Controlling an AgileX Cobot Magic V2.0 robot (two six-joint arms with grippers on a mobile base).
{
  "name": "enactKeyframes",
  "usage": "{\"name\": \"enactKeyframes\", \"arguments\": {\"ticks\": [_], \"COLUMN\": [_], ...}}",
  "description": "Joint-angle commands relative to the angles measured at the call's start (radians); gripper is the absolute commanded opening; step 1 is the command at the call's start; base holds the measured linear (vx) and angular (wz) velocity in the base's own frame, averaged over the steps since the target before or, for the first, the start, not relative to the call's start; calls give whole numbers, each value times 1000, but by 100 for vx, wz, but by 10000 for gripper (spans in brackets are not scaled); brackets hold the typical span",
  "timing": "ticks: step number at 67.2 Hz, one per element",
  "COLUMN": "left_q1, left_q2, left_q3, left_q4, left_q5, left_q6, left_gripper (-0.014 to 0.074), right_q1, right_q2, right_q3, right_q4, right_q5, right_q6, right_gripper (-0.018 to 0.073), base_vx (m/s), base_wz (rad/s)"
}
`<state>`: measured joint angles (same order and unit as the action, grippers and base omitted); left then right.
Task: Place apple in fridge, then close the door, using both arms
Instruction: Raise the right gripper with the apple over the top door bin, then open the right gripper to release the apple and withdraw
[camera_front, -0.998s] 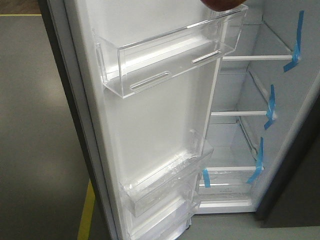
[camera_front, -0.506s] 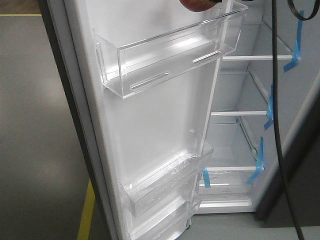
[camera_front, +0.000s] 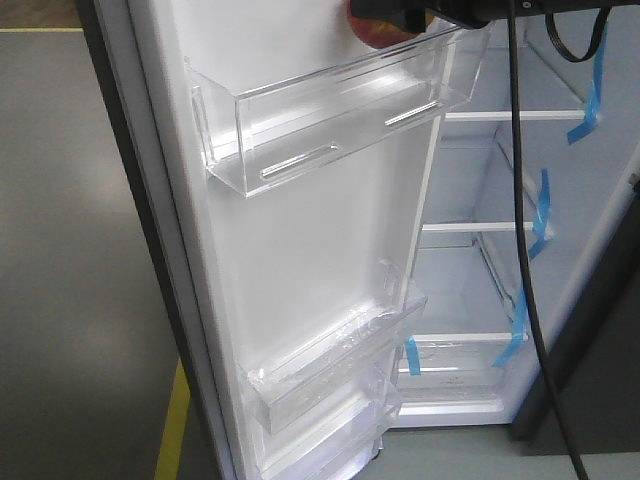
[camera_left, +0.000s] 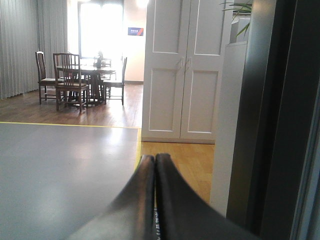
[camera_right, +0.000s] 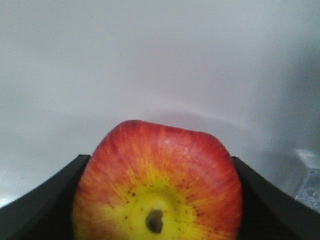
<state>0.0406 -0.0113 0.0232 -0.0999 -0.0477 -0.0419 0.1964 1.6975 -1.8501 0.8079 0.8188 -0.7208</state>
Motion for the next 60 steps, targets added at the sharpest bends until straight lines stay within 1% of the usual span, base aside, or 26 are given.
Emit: {"name": "enactKeyframes", "arguments": {"ticks": [1, 8, 17, 32, 44, 55, 60], "left_q1": [0, 0, 0, 0, 0, 0, 0], "left_q2": [-14, -14, -14, -14, -14, -14, -14], "left_q3": [-15, -15, -15, -15, -15, -15, -15], "left_q4": [-1, -1, -1, -1, -1, -1, -1], "left_q5": [-69, -69, -69, -69, -69, -69, -69], "left_q6": [-11, -11, -11, -11, -11, -11, -11], "left_gripper": [-6, -6, -6, -6, -6, -6, -6], "right_q1": [-7, -7, -7, -7, -7, -7, -7], "right_q2": [-44, -44, -44, -45, -76, -130, -160], "right_q3": [-35, -35, -35, -35, -35, -35, -35], "right_q4": [47, 47, 45, 44, 29, -31, -81], "right_q5": [-49, -49, -50, -47, -28, 3, 31], "right_q6": [2, 20, 35, 41, 90, 140, 189], "right_gripper": [488, 564, 610, 606, 589, 577, 571], "base_vx": [0, 0, 0, 0, 0, 0, 0], "base_wz": [0, 0, 0, 0, 0, 0, 0]}}
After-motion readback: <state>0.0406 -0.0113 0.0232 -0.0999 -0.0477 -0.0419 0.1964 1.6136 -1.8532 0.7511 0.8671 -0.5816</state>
